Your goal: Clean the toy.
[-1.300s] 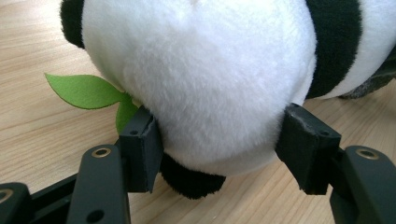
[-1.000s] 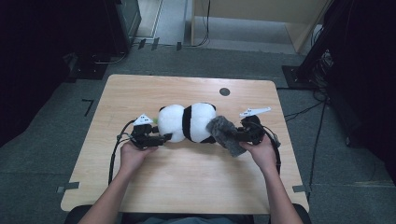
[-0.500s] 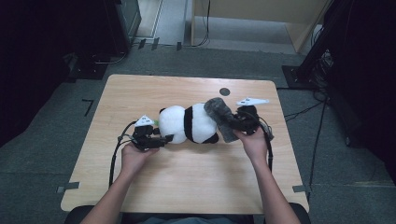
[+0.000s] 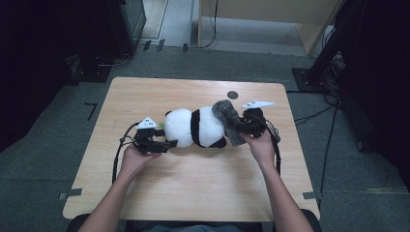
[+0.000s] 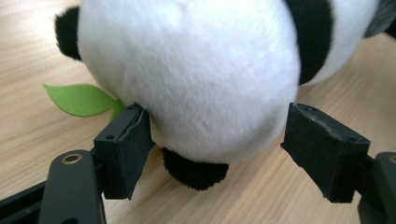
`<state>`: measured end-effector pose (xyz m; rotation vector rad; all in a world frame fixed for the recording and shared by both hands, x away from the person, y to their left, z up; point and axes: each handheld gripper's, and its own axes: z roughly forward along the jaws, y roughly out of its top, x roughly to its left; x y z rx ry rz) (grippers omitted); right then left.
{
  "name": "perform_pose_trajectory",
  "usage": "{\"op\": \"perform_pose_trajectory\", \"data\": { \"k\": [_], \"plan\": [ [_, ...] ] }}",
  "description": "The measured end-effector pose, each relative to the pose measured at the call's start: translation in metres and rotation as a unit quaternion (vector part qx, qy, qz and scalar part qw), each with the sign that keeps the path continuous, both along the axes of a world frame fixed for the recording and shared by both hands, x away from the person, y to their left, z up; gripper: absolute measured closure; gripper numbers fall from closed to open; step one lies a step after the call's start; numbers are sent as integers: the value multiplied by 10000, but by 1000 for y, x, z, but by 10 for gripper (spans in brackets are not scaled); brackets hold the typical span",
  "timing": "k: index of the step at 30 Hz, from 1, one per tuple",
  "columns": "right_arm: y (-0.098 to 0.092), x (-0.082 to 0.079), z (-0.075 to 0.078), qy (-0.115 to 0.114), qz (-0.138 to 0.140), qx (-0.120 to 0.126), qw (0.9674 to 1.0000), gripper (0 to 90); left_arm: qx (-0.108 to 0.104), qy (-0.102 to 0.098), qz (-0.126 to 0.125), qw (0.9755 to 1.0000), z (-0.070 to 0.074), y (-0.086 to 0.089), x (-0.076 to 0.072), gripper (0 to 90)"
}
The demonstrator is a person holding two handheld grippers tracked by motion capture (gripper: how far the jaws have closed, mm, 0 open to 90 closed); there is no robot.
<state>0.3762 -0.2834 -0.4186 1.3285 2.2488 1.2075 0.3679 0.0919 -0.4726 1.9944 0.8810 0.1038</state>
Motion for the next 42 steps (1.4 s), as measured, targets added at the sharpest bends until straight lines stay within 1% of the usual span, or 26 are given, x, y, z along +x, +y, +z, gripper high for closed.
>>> {"op": "perform_pose_trajectory", "data": {
  "k": [2, 3, 5, 8, 9, 10, 11, 12, 14, 15, 16, 17, 20, 21, 22, 25, 26, 27, 29, 31, 33, 35, 38, 39, 42],
  "plan": [
    [-1, 2, -1, 42, 40, 33, 10000, 752, -93, 105, -145, 9998, 2, 5, 3, 237],
    [-2, 3, -2, 58, 79, 62, 9999, 751, -102, 112, -172, 9997, 4, 6, 5, 239],
    [-3, 5, -2, 62, 95, 40, 9999, 751, 19, -15, -251, 9997, 6, 10, 7, 251],
    [-3, 7, -3, 98, 120, 2, 9999, 751, -118, -78, -279, 9995, 12, 20, 14, 259],
    [-3, 8, -4, 112, 123, -15, 9999, 751, -143, -140, -273, 9994, 14, 24, 15, 269],
    [-4, 8, -4, 120, 122, -27, 9998, 750, -162, -191, -288, 9993, 16, 28, 17, 305],
    [-4, 9, -4, 145, 113, -32, 9998, 751, -156, -234, -290, 9992, 17, 31, 19, 316],
    [-5, 10, -5, 153, 142, -24, 9998, 750, -143, -276, -277, 9991, 17, 34, 22, 317],
    [-6, 11, -6, 169, 183, 11, 9997, 749, -149, -242, -244, 9993, 16, 39, 29, 327],
    [-7, 12, -6, 174, 171, -6, 9997, 750, -143, -283, -220, 9993, 15, 40, 32, 327],
    [-7, 12, -7, 169, 167, -32, 9997, 750, -193, -323, -217, 9991, 13, 42, 35, 334],
    [-8, 13, -7, 167, 148, -51, 9997, 750, -192, -302, -218, 9991, 12, 42, 38, 349],
    [-10, 13, -7, 151, 90, -129, 9998, 751, -34, -340, -324, 9989, 8, 39, 46, 346],
    [-11, 13, -7, 164, 70, -135, 9997, 751, -17, -358, -358, 9987, 7, 38, 47, 346],
    [-12, 13, -7, 162, 62, -133, 9998, 751, -40, -382, -421, 9984, 6, 37, 49, 345],
    [-11, 15, -11, 255, 102, -76, 9996, 753, -71, -333, -545, 9979, 3, 32, 54, 336],
    [-9, 16, -12, 278, 146, -79, 9995, 754, -88, -297, -594, 9978, 1, 31, 55, 331],
    [-7, 17, -14, 277, 208, -105, 9993, 757, -150, -249, -643, 9975, -1, 31, 56, 330],
    [-3, 18, -16, 240, 286, -170, 9992, 766, -223, -182, -752, 9968, -4, 31, 57, 305],
    [-2, 19, -18, 199, 365, -157, 9990, 771, -215, -173, -820, 9962, -7, 30, 57, 260],
    [-2, 21, -19, 240, 433, -64, 9988, 773, -224, -252, -903, 9953, -8, 28, 56, 235],
    [-2, 24, -20, 265, 456, 22, 9986, 776, -165, -344, -981, 9944, -9, 25, 55, 149],
    [-1, 27, -22, 274, 471, 159, 9984, 782, -99, -532, -1171, 9917, -10, 17, 50, 55],
    [0, 27, -23, 263, 493, 184, 9983, 783, -50, -615, -1218, 9906, -10, 14, 48, 10],
    [5, 26, -22, 200, 465, 133, 9986, 787, -150, -656, -1525, 9860, -10, 7, 44, 0]
  ]
}}
